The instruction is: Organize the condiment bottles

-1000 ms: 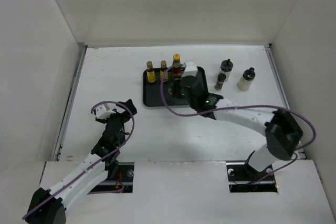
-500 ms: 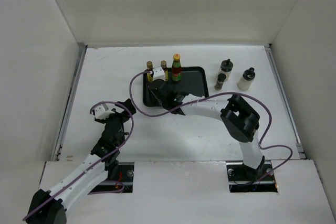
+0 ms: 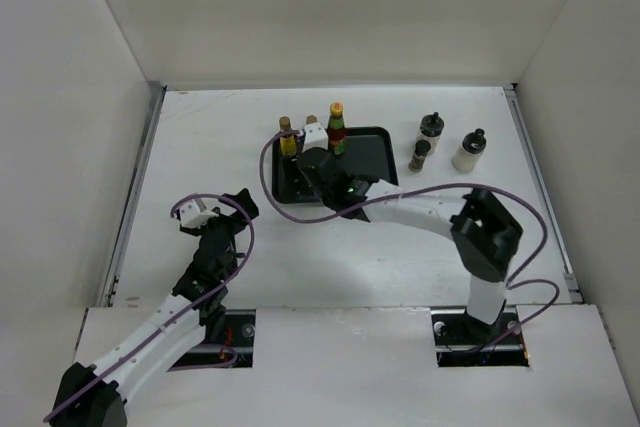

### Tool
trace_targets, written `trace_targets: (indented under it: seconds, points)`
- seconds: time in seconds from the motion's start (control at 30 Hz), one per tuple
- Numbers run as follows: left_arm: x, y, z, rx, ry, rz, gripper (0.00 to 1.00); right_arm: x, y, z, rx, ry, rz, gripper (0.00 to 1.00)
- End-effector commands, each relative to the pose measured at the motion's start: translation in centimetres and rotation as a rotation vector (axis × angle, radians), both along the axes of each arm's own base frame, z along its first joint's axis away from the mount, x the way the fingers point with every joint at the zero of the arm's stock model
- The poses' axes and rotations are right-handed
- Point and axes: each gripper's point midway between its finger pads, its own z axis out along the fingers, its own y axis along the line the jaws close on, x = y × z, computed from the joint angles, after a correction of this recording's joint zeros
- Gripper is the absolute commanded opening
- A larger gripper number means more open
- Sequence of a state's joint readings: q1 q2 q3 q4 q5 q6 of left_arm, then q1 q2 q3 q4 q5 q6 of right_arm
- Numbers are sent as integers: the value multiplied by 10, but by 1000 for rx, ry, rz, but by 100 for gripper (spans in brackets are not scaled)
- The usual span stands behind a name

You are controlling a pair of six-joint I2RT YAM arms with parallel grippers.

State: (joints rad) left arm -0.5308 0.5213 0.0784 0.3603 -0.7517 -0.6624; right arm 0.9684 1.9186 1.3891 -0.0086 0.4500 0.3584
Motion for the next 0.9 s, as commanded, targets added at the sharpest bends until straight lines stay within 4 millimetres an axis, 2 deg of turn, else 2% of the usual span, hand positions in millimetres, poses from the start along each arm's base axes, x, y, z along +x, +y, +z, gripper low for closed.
trace_targets:
  seconds: [0.0, 0.07, 0.17, 0.33, 0.4, 0.53, 0.67, 0.8, 0.87]
  points:
    - [1, 0, 2, -14, -11, 4, 100, 0, -26, 92, 173, -119, -35, 83]
    - [1, 0, 3, -18, -18, 3, 100, 4, -59, 103, 195, -144, -79, 85]
    - [1, 0, 2, -17, -15, 3, 100, 21, -123, 102, 208, -154, -196, 87]
    - [1, -1, 1, -14, -11, 3, 100, 53, -246, 77, 148, -148, -480, 91]
    - [2, -2, -1, -12, -6, -2, 100, 65, -278, 59, 103, -117, -550, 92]
    - [2, -1, -1, -11, -6, 4, 100, 85, -303, 29, 25, -52, -574, 94]
    - [2, -1, -2, -9, -2, 4, 100, 101, -313, 20, 34, -34, -583, 92]
    - [2, -1, -5, -3, 7, 5, 100, 114, -325, 14, 39, -27, -603, 84]
    - [3, -2, -5, -3, 9, 3, 100, 119, -322, 4, 33, 3, -588, 79]
